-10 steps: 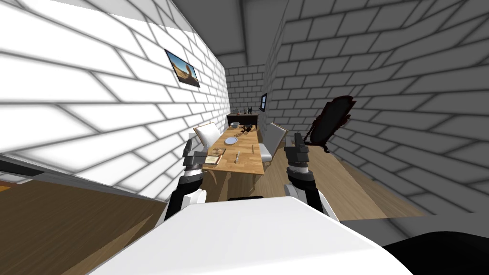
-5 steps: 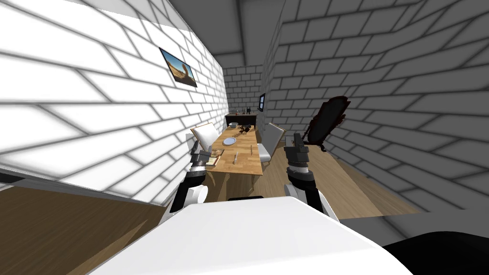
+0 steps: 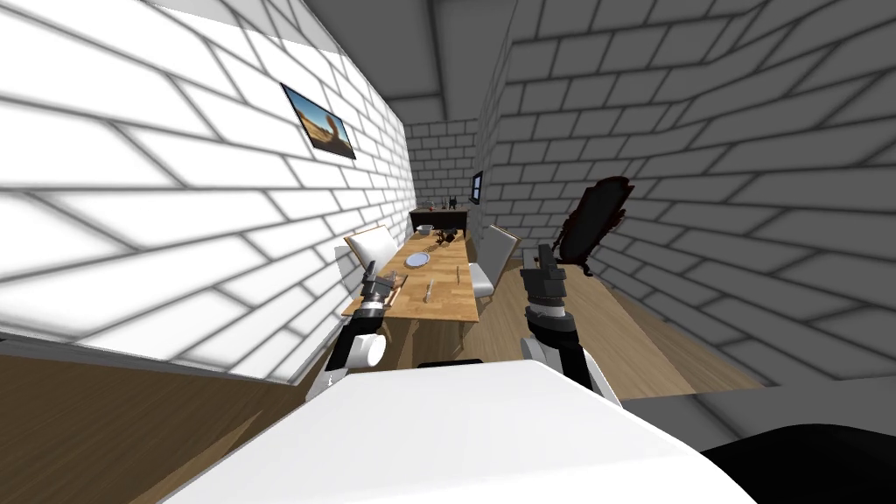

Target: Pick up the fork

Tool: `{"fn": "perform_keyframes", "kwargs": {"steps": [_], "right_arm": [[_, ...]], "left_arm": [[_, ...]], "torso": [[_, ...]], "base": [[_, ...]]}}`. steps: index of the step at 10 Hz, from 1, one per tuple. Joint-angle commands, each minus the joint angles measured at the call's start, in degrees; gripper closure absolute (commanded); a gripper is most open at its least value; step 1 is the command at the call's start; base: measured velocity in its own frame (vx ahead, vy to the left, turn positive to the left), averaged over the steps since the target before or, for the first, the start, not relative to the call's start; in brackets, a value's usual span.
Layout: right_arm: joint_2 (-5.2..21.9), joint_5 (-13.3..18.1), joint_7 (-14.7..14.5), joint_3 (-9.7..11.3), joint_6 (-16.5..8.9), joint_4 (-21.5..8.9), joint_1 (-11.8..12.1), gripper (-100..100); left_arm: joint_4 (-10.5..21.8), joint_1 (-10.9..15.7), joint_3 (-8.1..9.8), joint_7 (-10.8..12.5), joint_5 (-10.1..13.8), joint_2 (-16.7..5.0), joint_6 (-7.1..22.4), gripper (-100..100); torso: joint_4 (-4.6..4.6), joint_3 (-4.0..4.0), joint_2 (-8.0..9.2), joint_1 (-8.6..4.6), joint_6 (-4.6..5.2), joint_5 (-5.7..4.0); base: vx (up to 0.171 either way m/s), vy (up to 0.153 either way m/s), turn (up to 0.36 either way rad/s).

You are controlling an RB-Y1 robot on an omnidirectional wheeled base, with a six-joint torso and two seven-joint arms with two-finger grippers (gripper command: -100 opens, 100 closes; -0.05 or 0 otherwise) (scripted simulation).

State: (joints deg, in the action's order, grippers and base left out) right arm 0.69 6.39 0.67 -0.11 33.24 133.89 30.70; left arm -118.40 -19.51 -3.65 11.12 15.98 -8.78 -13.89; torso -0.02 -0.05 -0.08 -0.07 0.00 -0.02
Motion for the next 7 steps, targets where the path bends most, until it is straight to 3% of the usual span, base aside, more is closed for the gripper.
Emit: {"fn": "perform_keyframes", "kwargs": {"steps": [1,2,3,4,5,6,7], "right_arm": [[0.0,0.0,0.0,0.0,0.0,0.0,0.0,0],[0.0,0.0,0.0,0.0,0.0,0.0,0.0,0],[0.0,0.0,0.0,0.0,0.0,0.0,0.0,0],[0.0,0.0,0.0,0.0,0.0,0.0,0.0,0],[0.0,0.0,0.0,0.0,0.0,0.0,0.0,0],[0.0,0.0,0.0,0.0,0.0,0.0,0.0,0],[0.0,0.0,0.0,0.0,0.0,0.0,0.0,0]], "left_arm": [[2.9,2.2,0.00,0.7,2.9,-0.7,2.0,-100],[4.0,2.2,0.00,0.7,3.2,-0.7,2.0,-100],[5.9,3.9,0.05,1.1,5.3,-1.2,3.5,-100],[6.6,3.9,0.05,1.1,5.3,-1.2,3.5,-100],[8.6,5.6,0.10,1.5,7.5,-1.5,5.0,-100],[9.3,5.6,0.10,1.5,7.5,-1.5,5.0,-100],[11.2,7.3,0.17,1.9,9.7,-1.9,6.6,-100]], "torso": [[0.00,0.00,0.00,0.00,0.00,0.00],[-0.01,-0.02,-0.03,-0.05,0.00,-0.01],[-0.01,-0.01,-0.01,-0.02,-0.01,-0.01],[0.00,-0.01,-0.01,-0.03,0.00,-0.01],[0.00,0.00,0.01,0.01,-0.02,0.00],[0.00,0.00,0.01,0.00,-0.01,0.00],[0.00,0.01,0.02,0.01,-0.02,0.00]], "base": [[0.026,-0.034,-0.085],[0.018,-0.025,-0.019],[0.015,-0.022,-0.032],[0.013,-0.017,-0.032],[0.014,-0.020,-0.047],[0.012,-0.016,-0.022],[0.016,-0.017,-0.046]]}}
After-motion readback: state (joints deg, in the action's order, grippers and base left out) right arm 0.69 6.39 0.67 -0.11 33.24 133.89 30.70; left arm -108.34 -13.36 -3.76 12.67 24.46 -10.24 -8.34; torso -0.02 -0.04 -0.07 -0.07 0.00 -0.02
